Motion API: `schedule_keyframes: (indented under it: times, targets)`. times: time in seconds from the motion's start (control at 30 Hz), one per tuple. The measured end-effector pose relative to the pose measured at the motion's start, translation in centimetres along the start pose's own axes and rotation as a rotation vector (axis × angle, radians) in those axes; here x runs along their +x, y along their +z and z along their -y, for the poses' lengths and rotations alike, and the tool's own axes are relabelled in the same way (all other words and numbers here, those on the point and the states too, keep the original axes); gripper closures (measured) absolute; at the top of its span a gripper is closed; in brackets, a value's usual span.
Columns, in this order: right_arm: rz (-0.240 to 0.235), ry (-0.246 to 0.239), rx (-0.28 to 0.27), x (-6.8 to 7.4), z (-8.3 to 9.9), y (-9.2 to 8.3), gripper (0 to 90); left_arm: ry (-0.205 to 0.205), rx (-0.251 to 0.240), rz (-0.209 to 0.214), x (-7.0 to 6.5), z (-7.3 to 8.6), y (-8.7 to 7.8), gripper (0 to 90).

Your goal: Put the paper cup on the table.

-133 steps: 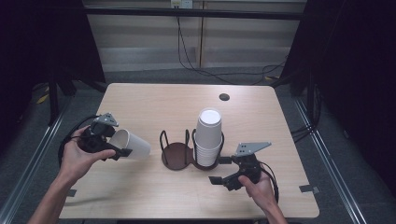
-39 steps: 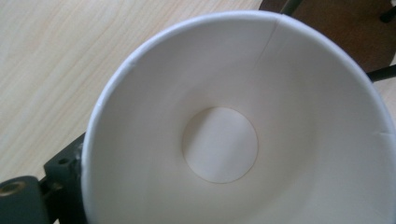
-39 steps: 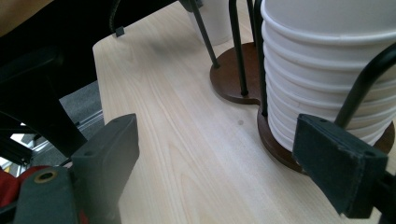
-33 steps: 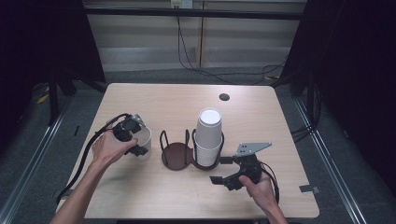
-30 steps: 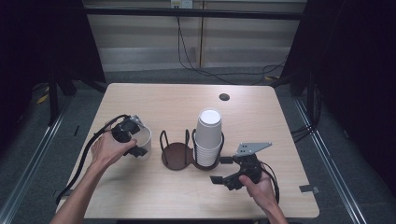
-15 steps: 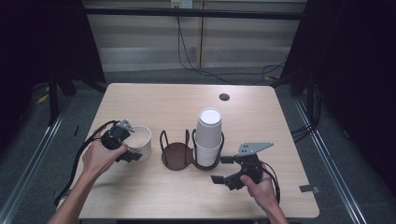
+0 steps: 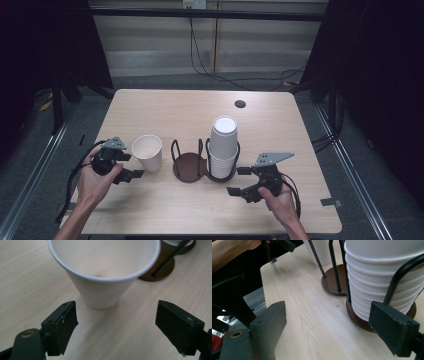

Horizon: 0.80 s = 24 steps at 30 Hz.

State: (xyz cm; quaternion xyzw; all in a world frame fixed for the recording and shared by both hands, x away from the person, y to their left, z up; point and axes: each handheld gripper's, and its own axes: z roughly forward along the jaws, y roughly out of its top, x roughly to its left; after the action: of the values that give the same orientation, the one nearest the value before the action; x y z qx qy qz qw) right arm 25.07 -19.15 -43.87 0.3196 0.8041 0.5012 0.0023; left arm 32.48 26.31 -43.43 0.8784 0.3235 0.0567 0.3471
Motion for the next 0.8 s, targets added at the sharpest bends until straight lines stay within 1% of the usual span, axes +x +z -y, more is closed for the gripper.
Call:
schedule_keyframes:
  times: [0.07,0.1,0.13,0.2,0.23,0.3,0.37,0.4,0.43,0.47,0.5,0.63,0.67,0.7,0.73,0.77,0.8]
  targets:
    - [0.002,0.001,-0.004,0.0,0.0,0.0,14.8,0.008,-0.007,0.004,-0.4,0.4,-0.1,18.0]
    - [0.003,0.002,-0.003,0.0,0.0,0.0,14.8,0.007,-0.019,0.001,-0.8,0.5,-0.2,18.3]
    - [0.003,0.002,-0.003,0.0,0.1,0.0,14.8,0.003,-0.025,0.019,-1.1,0.6,-0.2,18.3]
    - [0.004,0.0,-0.003,0.0,0.1,-0.1,14.8,-0.001,-0.058,0.037,-1.7,0.8,-0.4,18.9]
    - [0.003,0.001,-0.004,0.0,0.1,-0.1,14.8,-0.009,-0.082,0.045,-2.0,1.0,-0.4,18.9]
    - [0.004,0.004,-0.012,-0.1,0.1,-0.2,14.8,-0.02,-0.108,0.067,-2.5,1.2,-0.3,18.9]
    - [0.009,0.006,-0.014,-0.2,0.2,-0.3,14.8,0.002,-0.11,0.06,-3.2,1.3,-0.3,18.9]
    - [0.009,0.008,-0.015,-0.2,0.2,-0.3,14.8,0.001,-0.11,0.064,-3.5,1.4,-0.3,18.9]
    - [0.009,0.009,-0.016,-0.3,0.2,-0.4,14.8,-0.011,-0.117,0.069,-3.8,1.5,-0.3,18.9]
    - [0.011,0.009,-0.017,-0.3,0.2,-0.4,14.8,-0.02,-0.139,0.072,-4.1,1.7,-0.4,18.9]
    - [0.013,0.013,-0.023,-0.3,0.2,-0.5,14.9,-0.024,-0.15,0.076,-4.3,1.9,-0.5,18.9]
    - [0.021,0.015,-0.031,-0.4,0.2,-0.7,14.9,-0.053,-0.196,0.04,-5.5,2.3,-0.7,18.9]
    - [0.022,0.016,-0.033,-0.4,0.2,-0.8,14.9,-0.058,-0.216,0.056,-5.9,2.5,-0.7,18.9]
    - [0.024,0.016,-0.033,-0.3,0.2,-0.8,15.0,-0.059,-0.225,0.063,-6.1,2.5,-0.7,18.9]
    - [0.024,0.015,-0.035,-0.3,0.2,-0.8,15.0,-0.069,-0.241,0.079,-6.4,2.6,-0.6,18.8]
    - [0.024,0.015,-0.038,-0.3,0.2,-0.8,15.0,-0.079,-0.255,0.105,-6.6,2.6,-0.4,18.8]
    - [0.026,0.018,-0.038,-0.3,0.3,-0.8,15.0,-0.073,-0.264,0.106,-6.9,2.7,-0.3,18.8]
